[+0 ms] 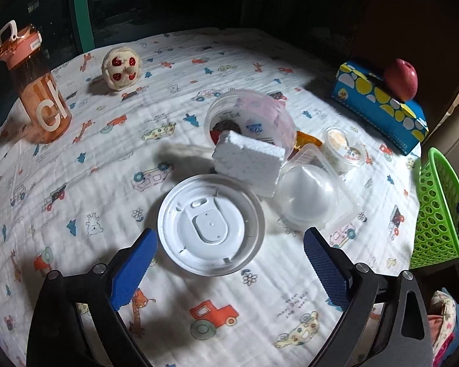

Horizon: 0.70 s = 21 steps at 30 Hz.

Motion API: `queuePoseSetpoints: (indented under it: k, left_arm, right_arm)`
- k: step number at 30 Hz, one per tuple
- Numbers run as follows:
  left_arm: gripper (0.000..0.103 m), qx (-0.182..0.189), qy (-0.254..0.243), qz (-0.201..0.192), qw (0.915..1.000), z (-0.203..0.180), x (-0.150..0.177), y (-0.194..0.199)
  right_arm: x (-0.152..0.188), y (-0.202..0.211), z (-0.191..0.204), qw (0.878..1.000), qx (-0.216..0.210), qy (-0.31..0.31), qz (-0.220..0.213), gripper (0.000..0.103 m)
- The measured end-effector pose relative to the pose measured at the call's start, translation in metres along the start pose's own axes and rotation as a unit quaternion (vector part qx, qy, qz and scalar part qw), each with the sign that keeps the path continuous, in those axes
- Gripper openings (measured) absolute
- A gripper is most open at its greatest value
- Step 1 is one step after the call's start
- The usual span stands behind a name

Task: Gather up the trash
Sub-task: 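Return to the table and grasp the white round lid with the left gripper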

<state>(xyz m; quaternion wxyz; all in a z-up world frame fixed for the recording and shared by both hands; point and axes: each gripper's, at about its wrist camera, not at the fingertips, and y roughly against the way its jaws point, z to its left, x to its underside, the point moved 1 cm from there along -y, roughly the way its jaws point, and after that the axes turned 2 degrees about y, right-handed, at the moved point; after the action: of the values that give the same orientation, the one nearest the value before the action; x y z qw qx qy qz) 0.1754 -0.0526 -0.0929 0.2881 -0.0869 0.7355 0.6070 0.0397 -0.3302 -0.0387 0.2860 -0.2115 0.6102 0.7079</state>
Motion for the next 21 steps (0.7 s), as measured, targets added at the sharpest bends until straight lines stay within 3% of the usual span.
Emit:
queuePoseSetpoints:
  k: [10,21]
  left_arm:
    - [0.094,-0.002,-0.014,0.029,0.9995,0.014,0.006,-0.036]
    - [0.094,0.003,-0.026,0.034,0.9991,0.015,0.002,-0.050]
  right_arm:
    - [-0.007,-0.023,0.028,0.999,-0.017,0.021,0.018,0.081]
    - [-0.013,-0.048,0.052,0.998,-0.034,0.041,0.032,0.081]
